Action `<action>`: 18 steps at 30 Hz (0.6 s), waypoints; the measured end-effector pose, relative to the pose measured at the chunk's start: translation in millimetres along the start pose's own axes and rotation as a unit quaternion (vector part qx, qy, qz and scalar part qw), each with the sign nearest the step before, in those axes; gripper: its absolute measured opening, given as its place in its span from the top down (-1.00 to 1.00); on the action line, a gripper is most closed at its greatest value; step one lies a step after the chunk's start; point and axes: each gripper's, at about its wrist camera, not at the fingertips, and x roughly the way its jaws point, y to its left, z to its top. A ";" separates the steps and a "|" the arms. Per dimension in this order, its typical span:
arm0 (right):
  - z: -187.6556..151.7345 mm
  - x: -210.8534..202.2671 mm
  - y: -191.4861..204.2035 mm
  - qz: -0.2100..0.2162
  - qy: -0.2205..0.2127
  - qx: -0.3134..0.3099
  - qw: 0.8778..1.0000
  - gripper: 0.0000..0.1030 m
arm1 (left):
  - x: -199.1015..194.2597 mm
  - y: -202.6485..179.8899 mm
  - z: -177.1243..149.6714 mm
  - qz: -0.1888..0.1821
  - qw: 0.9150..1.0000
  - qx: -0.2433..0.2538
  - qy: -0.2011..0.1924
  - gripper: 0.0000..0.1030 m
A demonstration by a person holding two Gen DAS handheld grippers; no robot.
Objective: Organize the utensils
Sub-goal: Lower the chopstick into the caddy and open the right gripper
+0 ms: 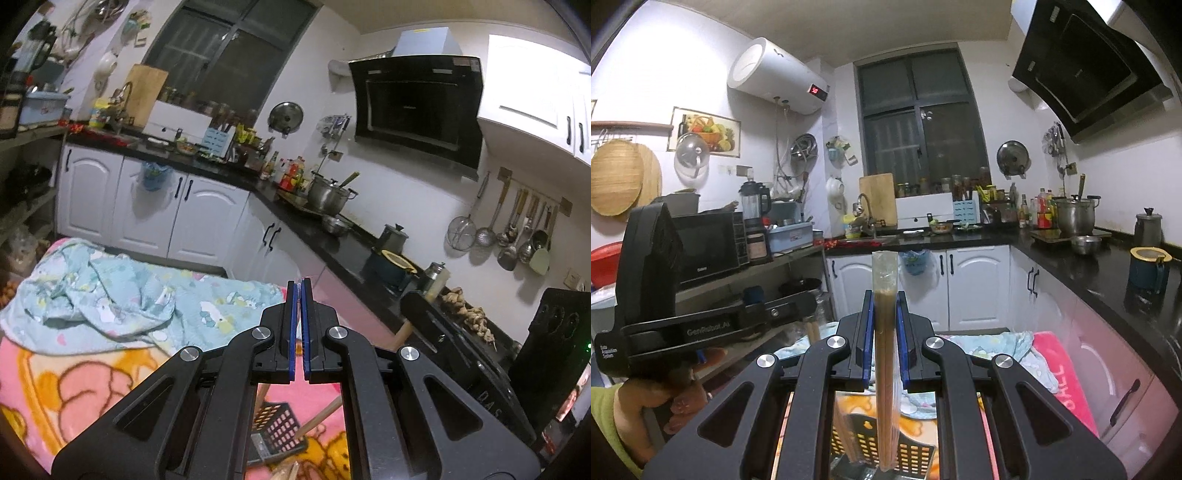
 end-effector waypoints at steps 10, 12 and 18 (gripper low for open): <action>-34.7 26.3 -5.6 -0.031 0.031 0.008 0.999 0.77 | 15.8 25.9 -23.4 0.003 0.999 -0.023 0.025 0.99; -42.0 29.9 -6.3 -0.037 0.039 0.009 0.999 0.77 | 15.6 27.9 -28.2 0.006 0.999 -0.020 0.028 0.99; -58.5 32.6 -11.8 -0.062 0.061 0.021 0.996 0.13 | 8.1 31.0 -39.5 0.017 0.999 -0.008 0.032 0.89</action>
